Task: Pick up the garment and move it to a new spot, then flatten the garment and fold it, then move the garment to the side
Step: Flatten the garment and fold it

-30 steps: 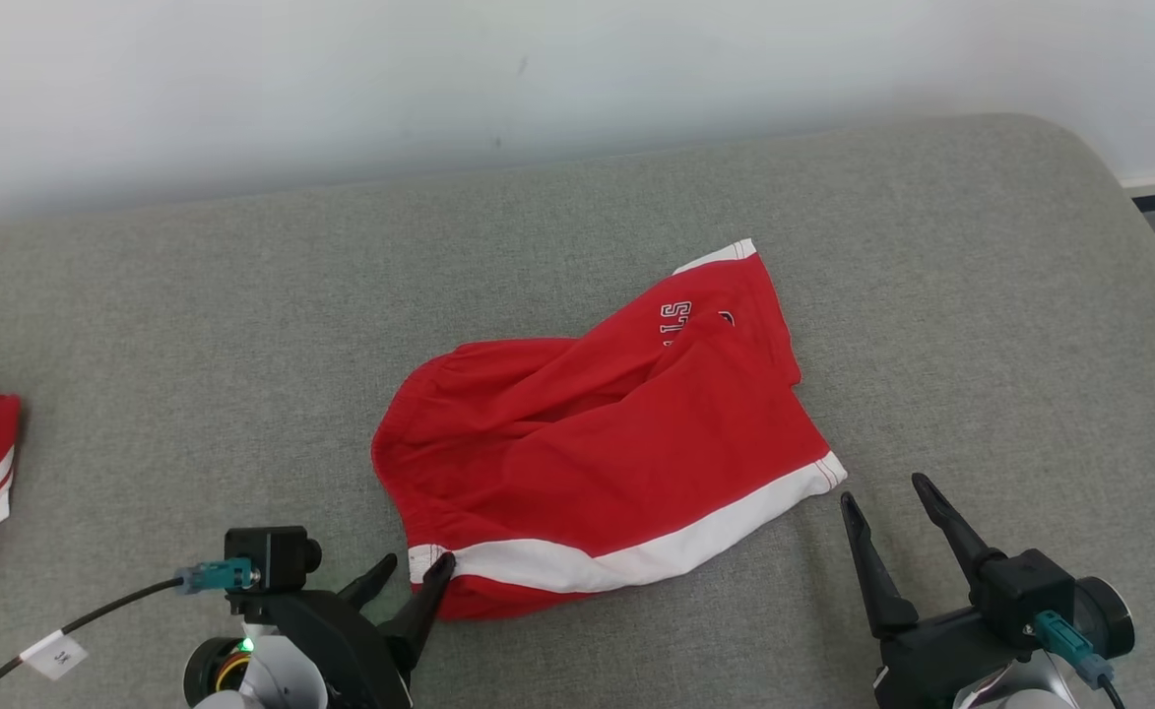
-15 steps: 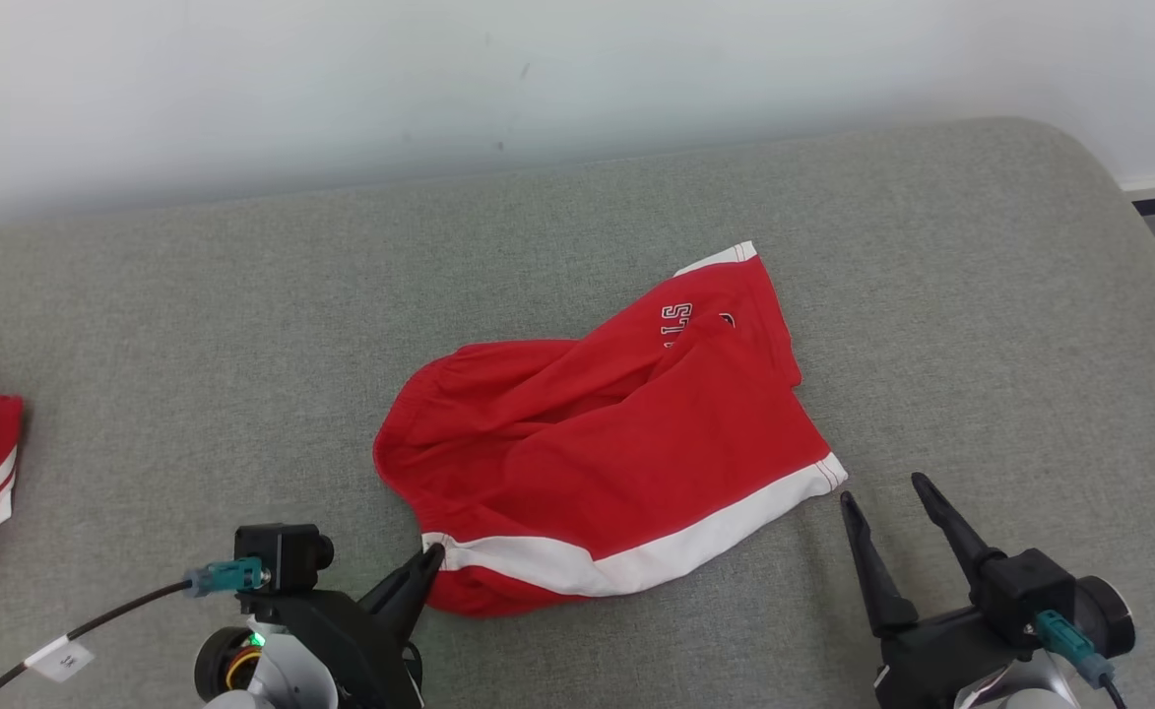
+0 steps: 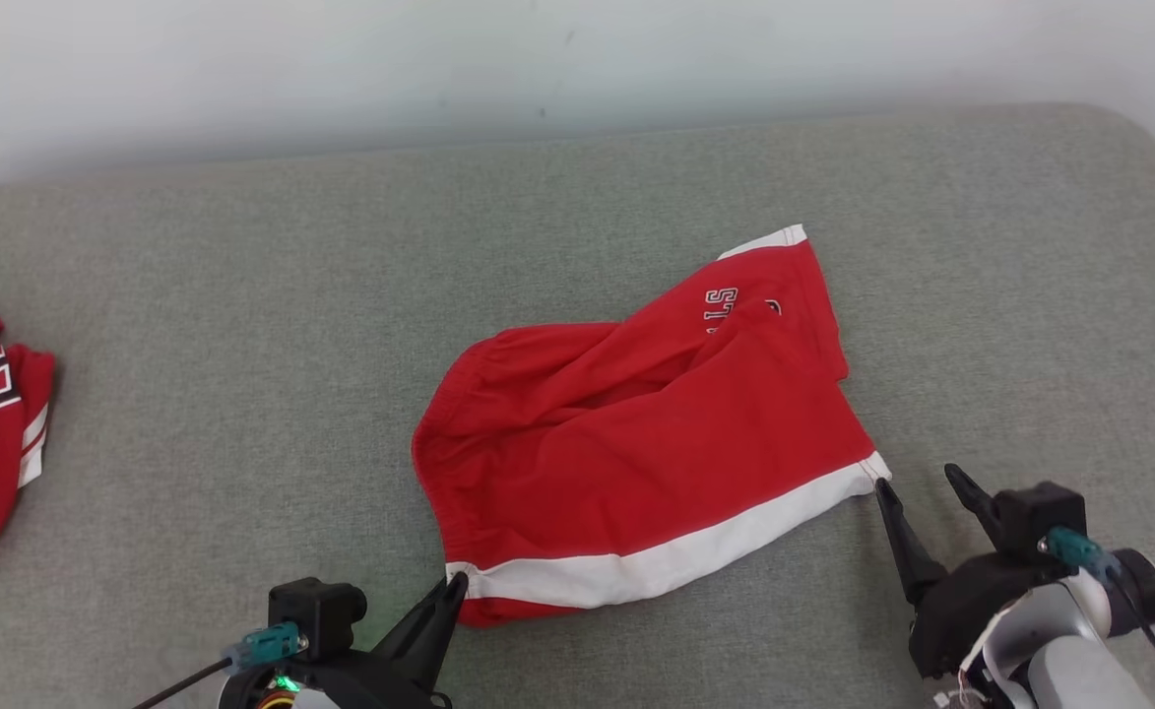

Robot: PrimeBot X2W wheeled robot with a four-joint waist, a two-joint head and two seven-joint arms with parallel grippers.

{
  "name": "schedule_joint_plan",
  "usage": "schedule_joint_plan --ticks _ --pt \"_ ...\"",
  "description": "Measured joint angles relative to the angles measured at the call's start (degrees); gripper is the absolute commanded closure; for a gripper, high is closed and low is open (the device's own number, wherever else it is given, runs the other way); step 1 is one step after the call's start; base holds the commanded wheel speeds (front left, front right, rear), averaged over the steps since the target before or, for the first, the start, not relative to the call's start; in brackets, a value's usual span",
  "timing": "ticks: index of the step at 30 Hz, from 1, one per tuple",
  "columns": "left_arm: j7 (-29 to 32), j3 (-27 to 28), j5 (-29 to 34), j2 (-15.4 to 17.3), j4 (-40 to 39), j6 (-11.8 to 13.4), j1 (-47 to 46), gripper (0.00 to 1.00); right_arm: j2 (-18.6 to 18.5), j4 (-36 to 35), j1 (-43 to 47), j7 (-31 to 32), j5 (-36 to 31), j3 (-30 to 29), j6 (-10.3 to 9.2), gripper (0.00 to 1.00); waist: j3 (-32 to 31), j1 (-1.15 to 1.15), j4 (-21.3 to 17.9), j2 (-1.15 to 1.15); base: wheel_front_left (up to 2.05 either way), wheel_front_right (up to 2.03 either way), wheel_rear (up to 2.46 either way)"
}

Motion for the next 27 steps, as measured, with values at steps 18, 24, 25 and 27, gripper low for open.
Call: schedule_joint_plan --ticks 18,24,25,27 --pt "-1.8 -1.1 0.5 -0.7 2.1 -0.5 -2.1 1.00 -1.3 6.8 -6.4 6.0 6.0 6.3 0.00 1.00 2.2 0.00 2.2 0.00 0.00 0.00 0.00" --pt "-2.9 -1.1 0.3 -0.7 2.5 -0.6 -2.1 1.00 -1.5 7.0 -6.7 4.5 6.1 7.0 0.00 1.00 1.8 0.00 1.9 0.00 0.00 0.00 0.00" --pt "-3.4 -1.1 0.1 -0.7 2.5 -0.6 -2.1 1.00 -1.6 6.9 -6.7 4.1 6.1 7.0 0.00 1.00 1.6 0.00 1.9 0.00 0.00 0.00 0.00" --pt "-4.8 -0.7 -0.6 -1.0 2.1 -1.0 -2.1 1.00 -1.7 6.2 -6.7 2.9 6.2 7.0 0.00 1.00 1.2 0.00 1.7 0.00 0.00 0.00 0.00"
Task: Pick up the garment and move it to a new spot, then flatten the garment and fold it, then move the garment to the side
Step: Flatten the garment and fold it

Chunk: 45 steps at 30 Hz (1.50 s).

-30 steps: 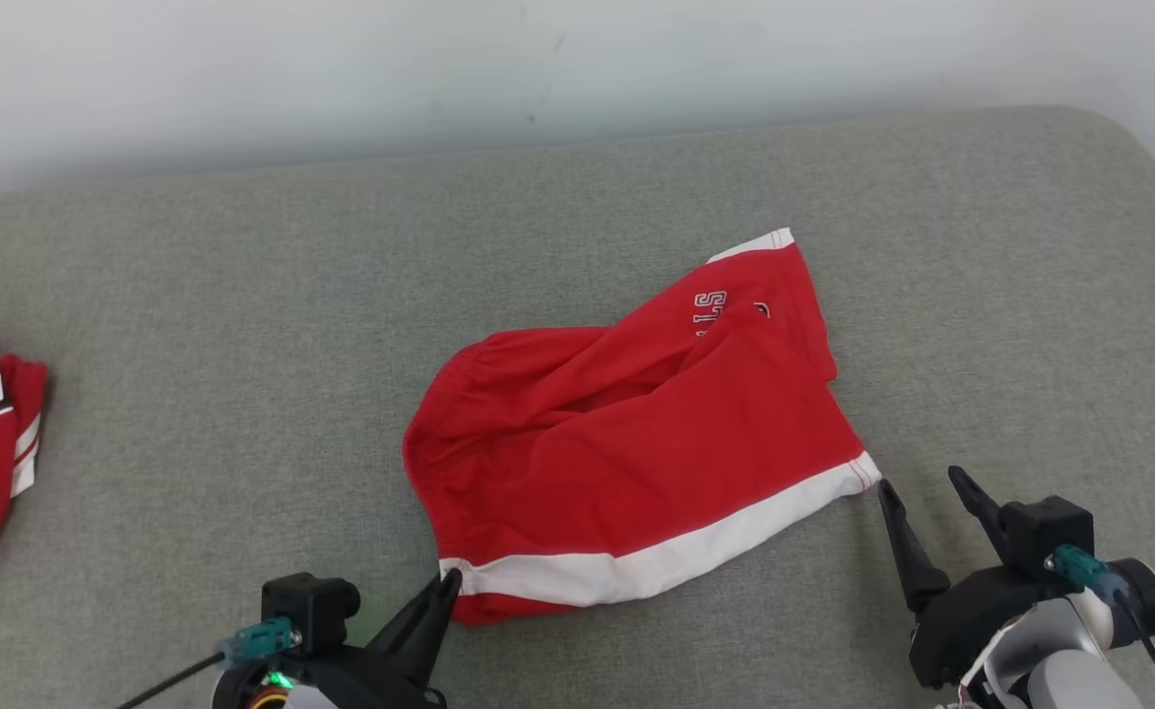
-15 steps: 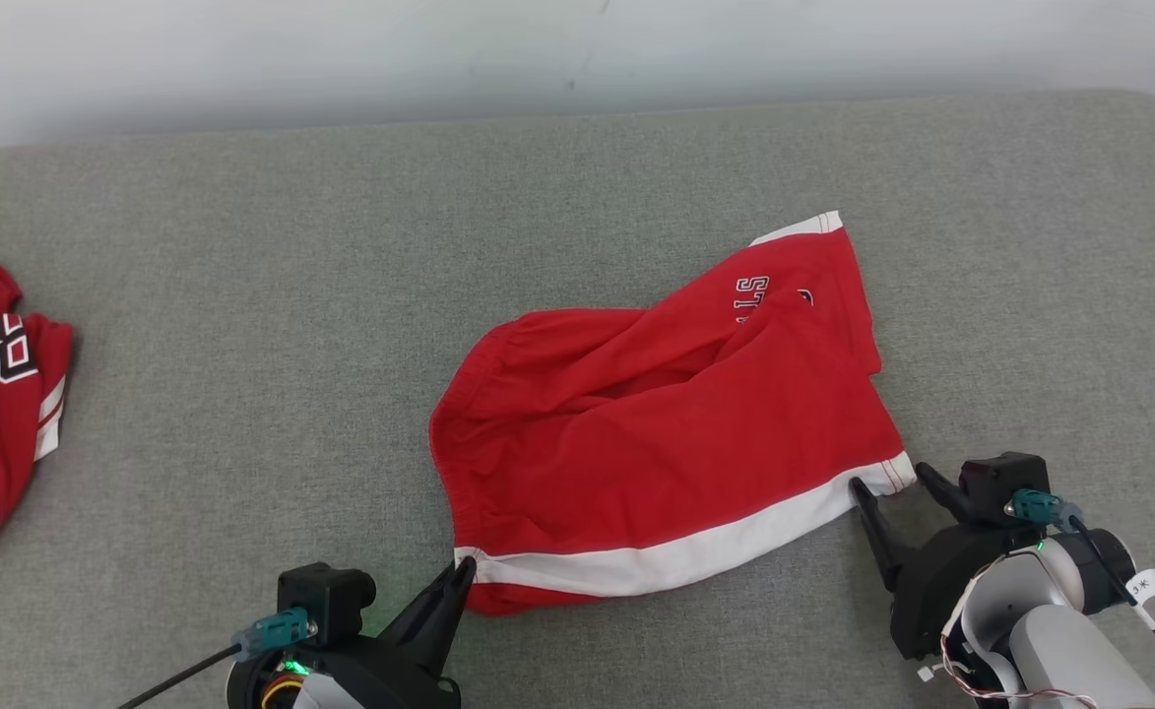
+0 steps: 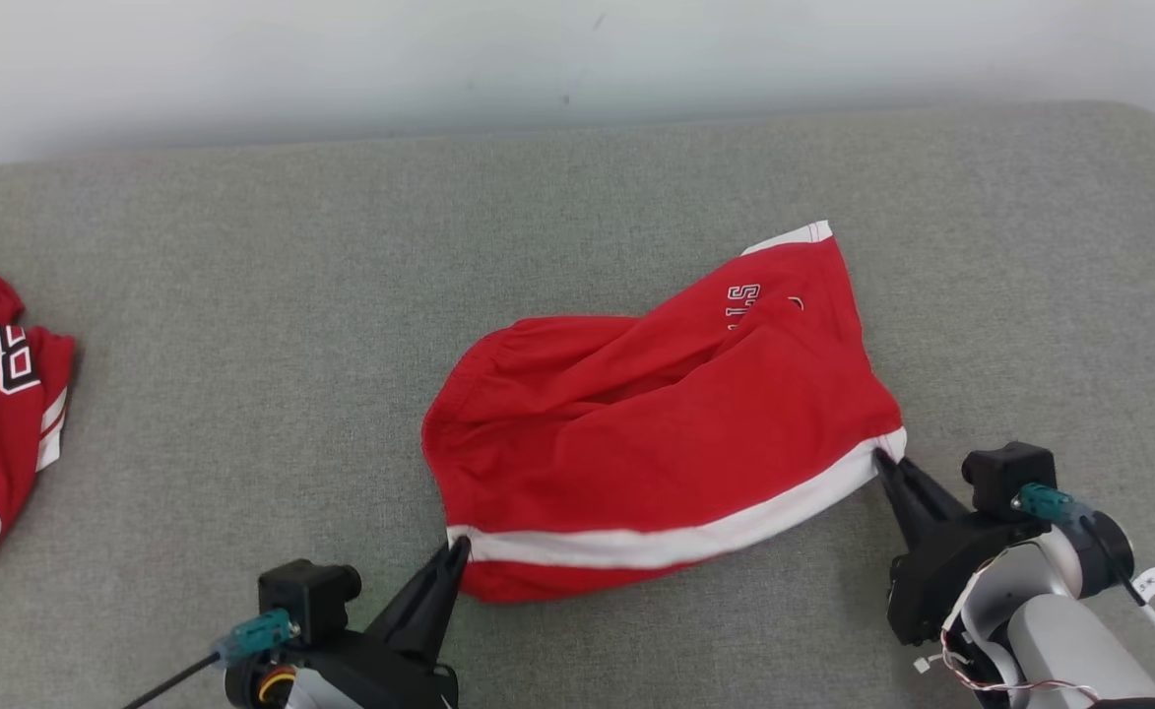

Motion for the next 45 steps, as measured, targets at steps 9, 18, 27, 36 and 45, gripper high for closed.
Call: schedule_joint_plan --ticks 9,18,27,36,45 --pt "-3.5 2.2 -3.4 0.5 -5.4 -0.6 -2.5 1.00 -1.1 -7.2 0.7 -2.8 2.9 -1.2 -0.01 1.00 -3.2 0.00 -0.6 0.00 0.00 0.00 0.00" --pt "-1.1 7.6 -15.7 0.9 -11.5 -0.8 -10.4 1.00 -3.8 -16.0 -5.0 2.2 6.4 0.1 0.00 1.00 -6.7 0.00 -2.7 0.00 0.00 0.00 0.00" --pt "3.1 12.2 -22.2 0.4 -8.0 0.7 -24.5 1.00 -6.8 -17.6 -20.8 7.4 10.7 3.1 0.00 1.00 -5.6 0.00 -5.1 0.00 0.00 0.00 0.00" --pt "4.3 13.6 -21.2 0.4 -3.6 2.7 -38.2 1.00 -6.9 -8.1 -39.5 3.1 13.2 5.2 0.00 1.00 1.9 0.00 -6.6 0.00 0.00 0.00 0.00" --pt "-2.3 14.2 -15.1 -0.5 1.0 3.5 -51.5 1.00 -3.3 2.3 -52.7 -9.6 7.1 1.3 0.00 1.00 11.0 0.01 -8.0 0.00 0.00 0.00 0.00"
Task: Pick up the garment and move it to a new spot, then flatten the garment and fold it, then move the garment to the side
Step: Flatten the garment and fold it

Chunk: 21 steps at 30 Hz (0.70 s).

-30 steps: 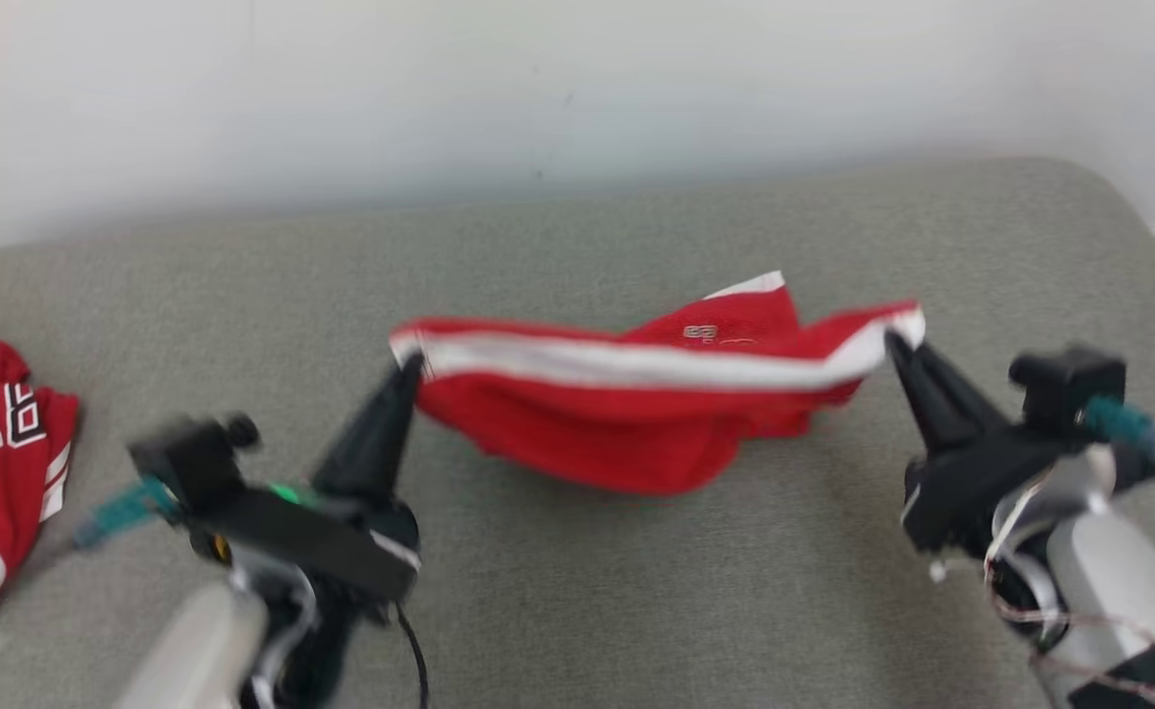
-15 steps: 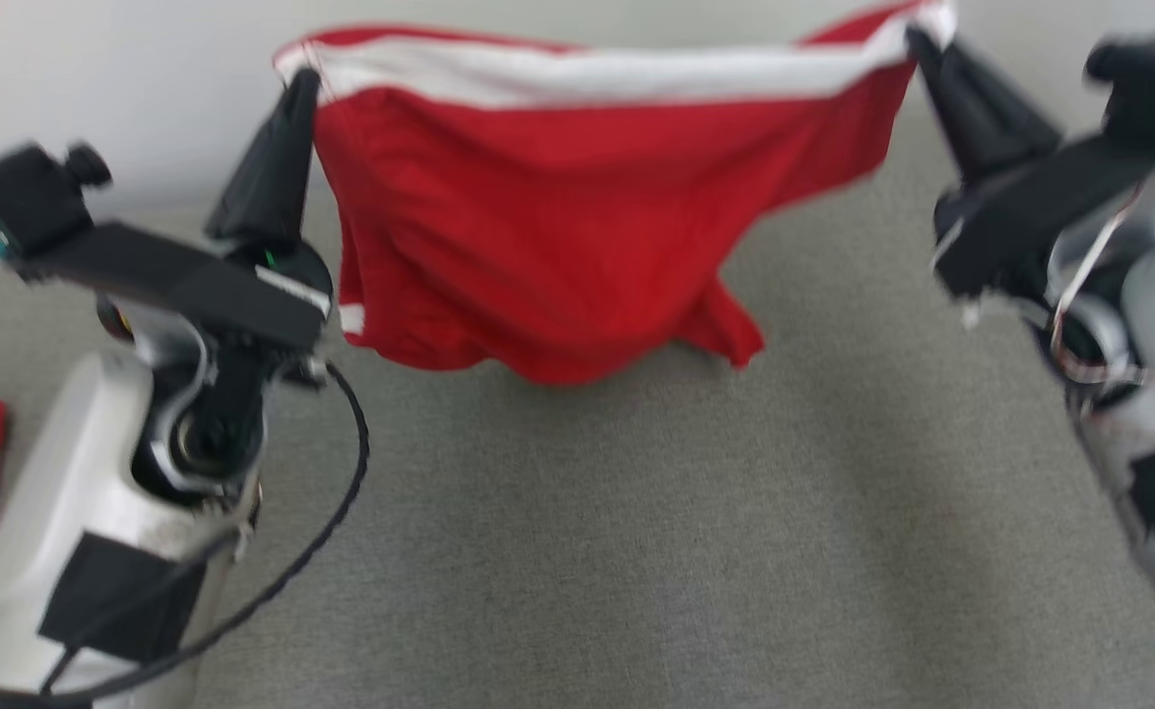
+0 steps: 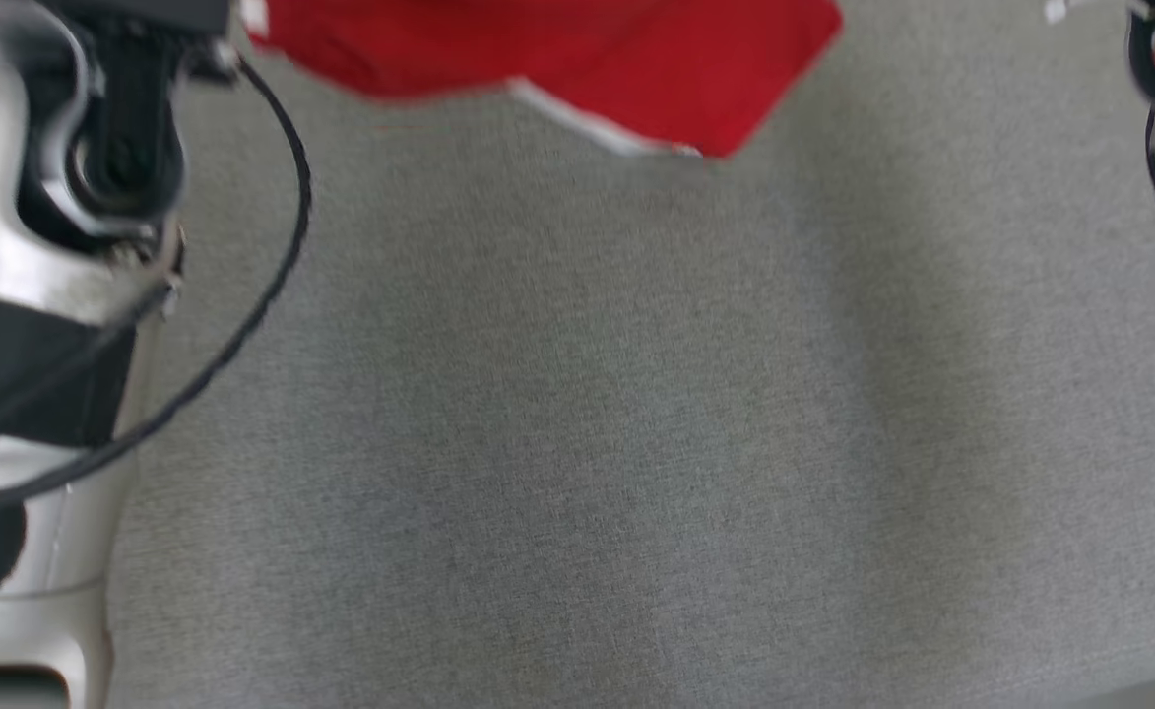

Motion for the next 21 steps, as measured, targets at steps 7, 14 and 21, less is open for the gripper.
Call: schedule_joint_plan --ticks 7,14,21 --pt "-7.0 1.4 3.2 -0.8 2.9 -1.1 -5.5 1.00 3.7 3.3 -6.7 -6.3 -3.5 -3.1 0.00 1.00 5.2 0.01 -0.8 0.00 0.00 0.00 0.00" --pt "-9.1 5.3 5.1 -2.8 1.1 -3.1 -7.9 1.00 5.2 -6.6 -8.9 -7.2 -13.2 -9.6 0.00 1.00 8.3 -0.01 -0.9 -0.01 0.00 0.00 0.00" --pt "-9.3 7.5 6.0 -3.4 0.7 -4.1 -2.6 1.00 6.6 -7.9 -2.4 -7.3 -18.7 -8.6 0.00 1.00 11.4 -0.01 0.0 0.00 0.00 0.00 0.00"
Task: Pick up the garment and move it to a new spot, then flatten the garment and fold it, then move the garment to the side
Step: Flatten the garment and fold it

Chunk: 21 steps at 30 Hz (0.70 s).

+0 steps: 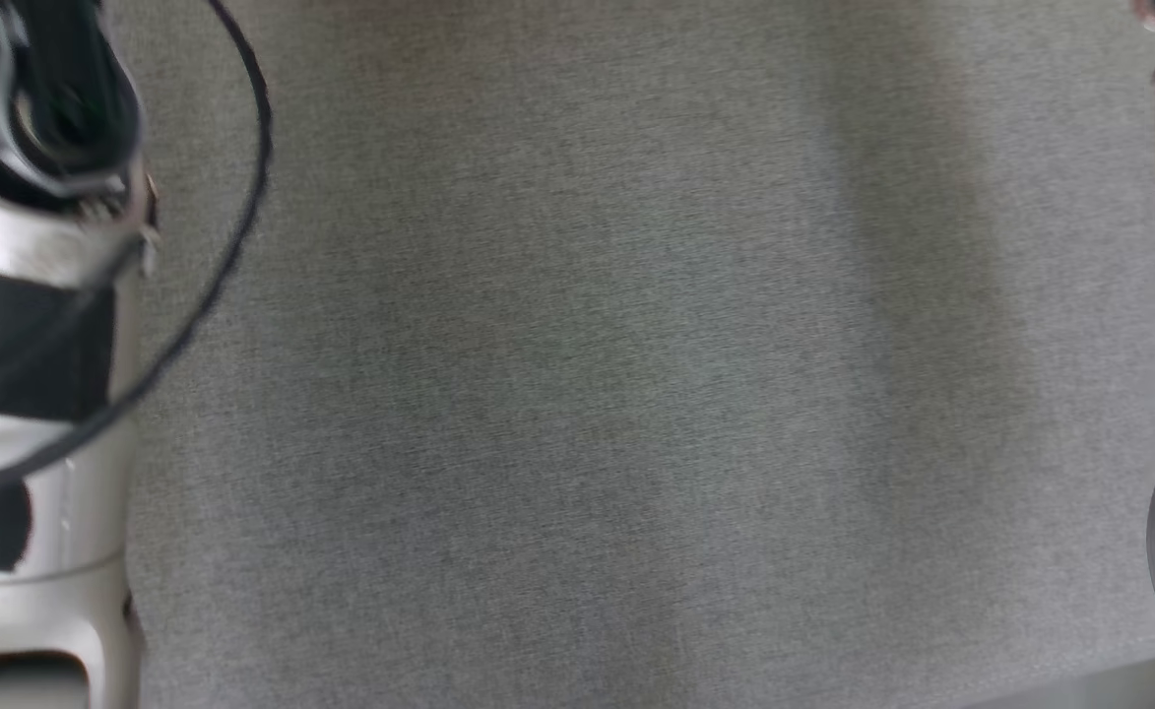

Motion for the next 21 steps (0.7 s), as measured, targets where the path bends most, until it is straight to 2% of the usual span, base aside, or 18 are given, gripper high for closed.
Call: schedule_joint_plan --ticks 6,10,16,21 --pt "0.0 -4.0 -2.4 0.4 -3.4 -0.3 5.6 1.00 -2.8 -2.1 4.0 0.0 1.9 4.2 0.00 1.00 0.7 0.00 1.5 0.00 0.00 0.00 0.00" --pt "0.0 -7.6 -5.4 2.4 -5.9 -0.3 11.2 1.00 -6.1 -3.3 8.9 0.0 3.9 8.2 0.00 1.00 -0.3 0.00 2.0 0.00 0.00 0.00 0.00" --pt "0.0 -12.0 -8.2 4.7 -10.1 -0.3 20.3 1.00 -11.5 -6.0 16.0 5.5 8.6 13.1 0.00 1.00 -3.2 -0.01 2.5 0.00 0.00 0.00 0.00" --pt "0.0 -13.6 -9.2 5.3 -12.8 -0.3 27.7 1.00 -14.1 -9.9 21.5 10.0 12.0 12.6 0.00 1.00 -5.8 -0.01 2.8 -0.01 0.00 0.00 0.00"
